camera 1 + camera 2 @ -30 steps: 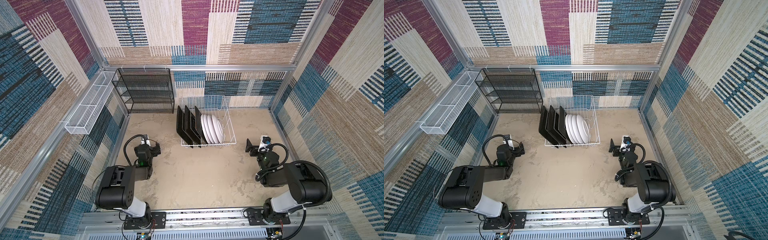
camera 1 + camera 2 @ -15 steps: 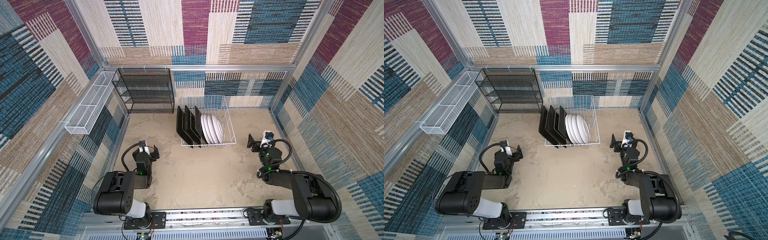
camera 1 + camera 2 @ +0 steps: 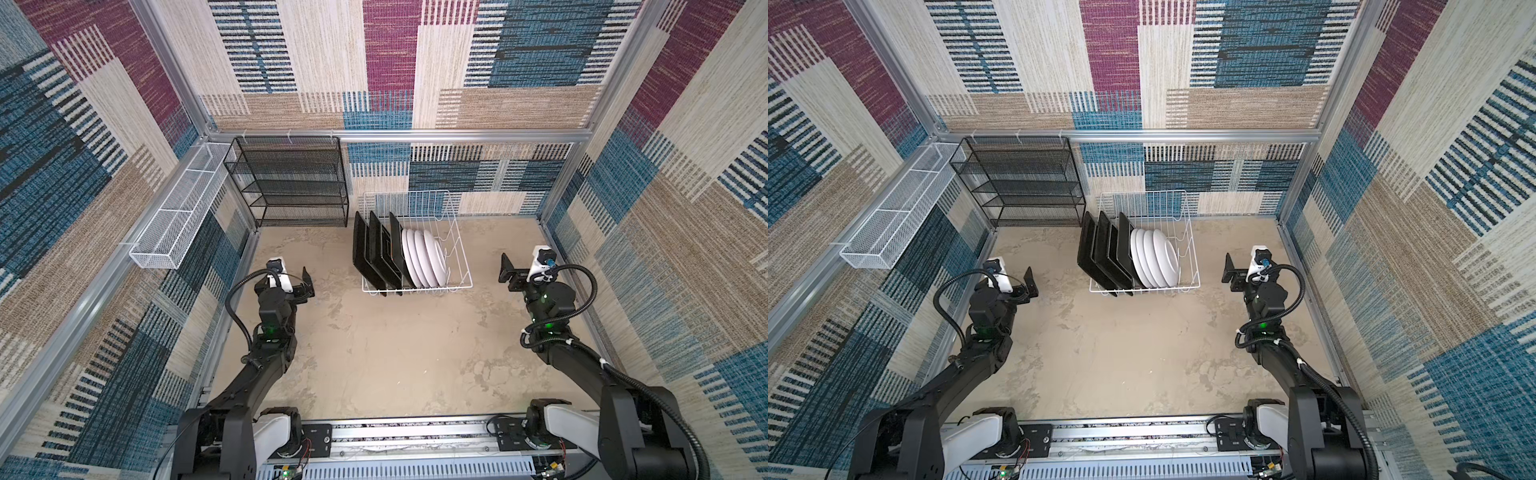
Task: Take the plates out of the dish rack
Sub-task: 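Move the left gripper toward the dark plates while the right gripper approaches the rack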
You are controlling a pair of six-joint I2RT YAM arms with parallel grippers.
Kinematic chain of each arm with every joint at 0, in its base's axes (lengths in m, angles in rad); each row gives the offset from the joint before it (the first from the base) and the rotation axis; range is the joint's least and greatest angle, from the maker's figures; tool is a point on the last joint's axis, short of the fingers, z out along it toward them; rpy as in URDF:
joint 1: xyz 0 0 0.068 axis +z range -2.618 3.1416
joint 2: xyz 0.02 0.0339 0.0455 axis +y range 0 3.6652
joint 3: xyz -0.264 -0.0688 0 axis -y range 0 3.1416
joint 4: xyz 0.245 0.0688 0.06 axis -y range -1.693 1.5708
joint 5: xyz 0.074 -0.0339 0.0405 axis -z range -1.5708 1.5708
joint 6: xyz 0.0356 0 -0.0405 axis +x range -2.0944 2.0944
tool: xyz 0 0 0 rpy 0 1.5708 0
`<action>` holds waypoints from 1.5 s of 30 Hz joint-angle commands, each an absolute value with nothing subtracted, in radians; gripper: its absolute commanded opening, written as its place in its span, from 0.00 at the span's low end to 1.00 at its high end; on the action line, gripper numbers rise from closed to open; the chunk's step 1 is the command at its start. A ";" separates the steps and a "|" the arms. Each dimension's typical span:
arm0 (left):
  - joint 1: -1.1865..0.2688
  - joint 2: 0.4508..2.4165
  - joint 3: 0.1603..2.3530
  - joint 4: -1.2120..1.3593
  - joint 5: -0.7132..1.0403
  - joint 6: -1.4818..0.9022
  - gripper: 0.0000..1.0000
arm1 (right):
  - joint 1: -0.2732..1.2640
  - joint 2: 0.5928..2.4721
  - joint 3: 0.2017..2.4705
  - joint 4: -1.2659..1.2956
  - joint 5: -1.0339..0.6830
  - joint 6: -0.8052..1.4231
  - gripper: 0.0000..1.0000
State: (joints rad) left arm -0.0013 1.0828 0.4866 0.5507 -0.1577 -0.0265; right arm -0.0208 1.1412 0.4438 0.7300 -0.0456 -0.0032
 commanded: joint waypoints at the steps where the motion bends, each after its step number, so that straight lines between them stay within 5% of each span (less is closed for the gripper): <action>1: 0.000 1.043 0.602 0.254 -0.080 -0.048 0.99 | -0.020 1.128 0.505 0.565 -0.139 0.021 1.00; 21: -0.031 1.354 1.350 -0.562 0.253 -0.246 0.94 | -0.019 1.127 0.750 0.317 -0.514 0.089 1.00; 45: -0.184 1.685 1.649 -0.778 0.290 -0.308 0.84 | -0.011 1.128 0.764 0.270 -0.605 0.074 1.00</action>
